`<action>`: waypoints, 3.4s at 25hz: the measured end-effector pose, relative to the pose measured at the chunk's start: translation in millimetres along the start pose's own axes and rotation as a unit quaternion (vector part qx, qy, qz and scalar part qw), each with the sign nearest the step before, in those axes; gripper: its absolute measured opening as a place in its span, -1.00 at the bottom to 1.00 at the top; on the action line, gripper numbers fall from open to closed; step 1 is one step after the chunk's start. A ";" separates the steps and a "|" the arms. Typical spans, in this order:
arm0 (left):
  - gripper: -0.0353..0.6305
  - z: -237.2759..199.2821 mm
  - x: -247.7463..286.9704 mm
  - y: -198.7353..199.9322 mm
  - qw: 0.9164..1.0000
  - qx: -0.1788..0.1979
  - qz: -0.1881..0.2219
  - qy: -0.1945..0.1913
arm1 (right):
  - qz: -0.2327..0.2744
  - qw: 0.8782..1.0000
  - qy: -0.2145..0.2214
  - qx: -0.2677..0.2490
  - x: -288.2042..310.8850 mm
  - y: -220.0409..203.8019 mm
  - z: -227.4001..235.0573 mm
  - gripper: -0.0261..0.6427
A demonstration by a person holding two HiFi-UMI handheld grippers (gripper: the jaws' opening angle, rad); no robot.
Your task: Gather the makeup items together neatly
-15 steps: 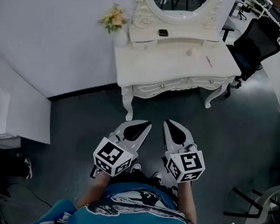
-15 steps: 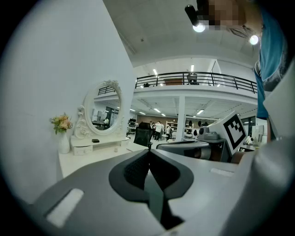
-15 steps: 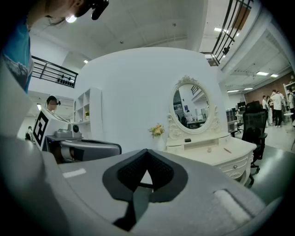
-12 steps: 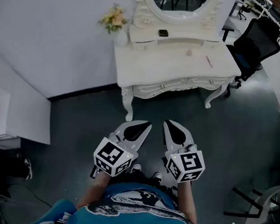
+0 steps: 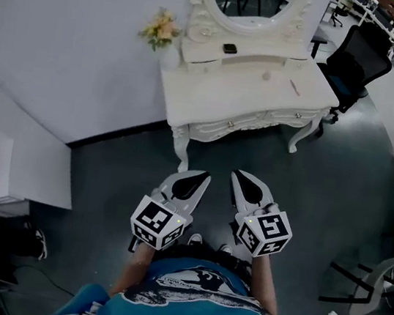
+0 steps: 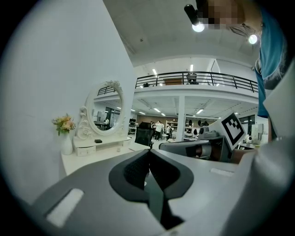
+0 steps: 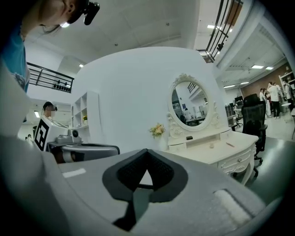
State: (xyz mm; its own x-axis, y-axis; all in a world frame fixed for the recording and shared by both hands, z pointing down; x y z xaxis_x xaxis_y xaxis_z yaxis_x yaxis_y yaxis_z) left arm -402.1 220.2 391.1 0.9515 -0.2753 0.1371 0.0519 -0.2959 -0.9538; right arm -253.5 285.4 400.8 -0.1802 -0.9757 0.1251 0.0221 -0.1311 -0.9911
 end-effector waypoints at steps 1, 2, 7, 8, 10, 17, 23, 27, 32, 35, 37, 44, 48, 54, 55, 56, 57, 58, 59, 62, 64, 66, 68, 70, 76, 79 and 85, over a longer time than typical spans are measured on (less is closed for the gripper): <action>-0.85 -2.2 -1.8 0.3 1.000 0.002 0.001 -0.001 | 0.001 1.000 -0.002 0.003 0.9 -0.5 -1.7 -0.91; -0.85 -4.5 -3.4 0.4 1.000 0.003 0.001 -0.002 | 0.002 1.000 -0.004 0.006 1.9 -1.1 -3.3 -0.91; -0.85 -14.2 -6.3 -1.9 1.000 -0.002 -0.003 -0.008 | -0.005 1.000 -0.017 0.015 4.2 -6.9 -6.9 -0.91; -0.85 -15.2 -5.1 -2.6 1.000 -0.003 -0.006 -0.011 | -0.006 1.000 -0.019 0.018 4.8 -7.2 -5.5 -0.91; -0.85 -16.1 -1.2 -4.1 1.000 -0.004 -0.013 -0.018 | -0.006 0.999 -0.024 0.022 6.1 -7.1 -1.8 -0.91; -0.85 -21.6 18.3 -4.0 0.999 -0.010 -0.024 -0.033 | -0.015 0.999 -0.032 0.027 14.3 -8.6 14.2 -0.91; -0.85 -28.8 50.8 -0.9 0.999 -0.013 -0.027 -0.024 | -0.019 0.999 -0.025 0.031 26.9 -10.4 47.0 -0.90; -0.85 -33.1 88.5 4.0 0.999 -0.009 -0.027 -0.019 | -0.018 0.999 -0.015 0.037 38.6 -12.7 83.5 -0.90; -0.85 -32.5 159.0 15.4 1.000 -0.011 -0.025 -0.015 | -0.021 0.999 0.009 0.027 53.4 -7.8 147.2 -0.90; -0.85 -26.5 201.2 28.7 1.000 -0.009 -0.012 -0.007 | -0.018 0.999 0.022 0.020 57.8 3.0 191.3 -0.85; -0.85 -24.0 226.9 35.1 1.000 -0.012 -0.006 -0.001 | -0.017 0.999 0.025 0.018 60.1 7.8 220.6 -0.85; -0.85 -18.8 289.1 44.7 1.000 -0.013 -0.003 0.027 | -0.018 0.999 0.043 0.022 68.0 8.9 296.6 -0.85; -0.84 -15.4 306.2 42.2 0.999 -0.011 -0.011 0.047 | -0.017 0.998 0.059 0.027 71.6 3.8 317.4 -0.84; -0.80 -7.0 321.5 36.6 0.997 -0.007 -0.032 0.067 | -0.018 0.997 0.070 0.040 66.7 -7.8 332.2 -0.84; -0.79 -5.6 322.9 35.2 0.997 -0.007 -0.036 0.069 | -0.019 0.996 0.070 0.044 65.2 -9.4 334.2 -0.84; -0.78 -4.7 323.6 33.5 0.997 -0.008 -0.041 0.071 | -0.019 0.996 0.069 0.049 63.9 -11.1 335.5 -0.84; -0.77 -4.4 323.8 31.7 0.996 -0.009 -0.047 0.073 | -0.019 0.996 0.069 0.054 62.9 -13.0 336.3 -0.84; -0.77 -4.6 324.3 29.8 0.996 -0.010 -0.053 0.075 | -0.019 0.996 0.067 0.059 62.1 -15.2 337.0 -0.84; -0.76 -5.4 325.3 28.1 0.995 -0.011 -0.060 0.075 | -0.020 0.996 0.066 0.065 61.5 -17.8 337.8 -0.84; -0.76 -9.3 332.7 25.3 0.994 -0.013 -0.077 0.071 | -0.029 0.995 0.059 0.079 60.1 -27.4 340.9 -0.83; -0.76 -10.7 339.9 25.8 0.995 -0.011 -0.083 0.062 | -0.035 0.994 0.051 0.084 59.0 -32.6 343.9 -0.83; -0.76 -11.7 348.5 27.9 0.995 -0.006 -0.084 0.050 | -0.035 0.995 0.042 0.087 59.1 -34.0 349.0 -0.83; -0.76 -13.9 359.4 30.7 0.996 -0.002 -0.086 0.036 | -0.030 0.995 0.030 0.087 60.6 -32.3 356.7 -0.83; -0.76 -17.2 372.2 33.1 0.996 0.001 -0.088 0.023 | -0.028 0.996 0.019 0.086 63.4 -30.3 366.1 -0.82; -0.76 -40.8 406.8 48.1 0.997 0.008 -0.077 0.005 | -0.037 0.996 -0.002 0.078 89.2 -25.0 405.8 -0.81; -0.76 -67.8 417.8 57.1 0.997 0.005 -0.071 0.016 | -0.045 0.997 -0.001 0.067 118.1 -19.2 426.1 -0.80; -0.76 -138.4 436.2 89.3 0.998 0.002 -0.042 0.045 | -0.072 0.997 0.018 0.036 199.7 -5.0 455.4 -0.76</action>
State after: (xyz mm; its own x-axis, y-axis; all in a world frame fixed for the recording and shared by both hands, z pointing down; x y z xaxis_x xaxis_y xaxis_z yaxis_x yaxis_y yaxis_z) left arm -24.4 -52.8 402.7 0.9131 -0.3299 0.2395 0.1314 -0.3181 -0.9389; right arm 158.3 11.2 451.2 -0.2210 -0.9390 0.2635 0.0641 -0.2836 -0.9568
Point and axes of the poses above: the fingertips, and each gripper's own axes: x forward along the fingers, z to its right, y out of its top, the point moved 8 cm from there along -x, backward along the fingers, and after that the axes turned 10 degrees about -x, right-handed, at the moved point
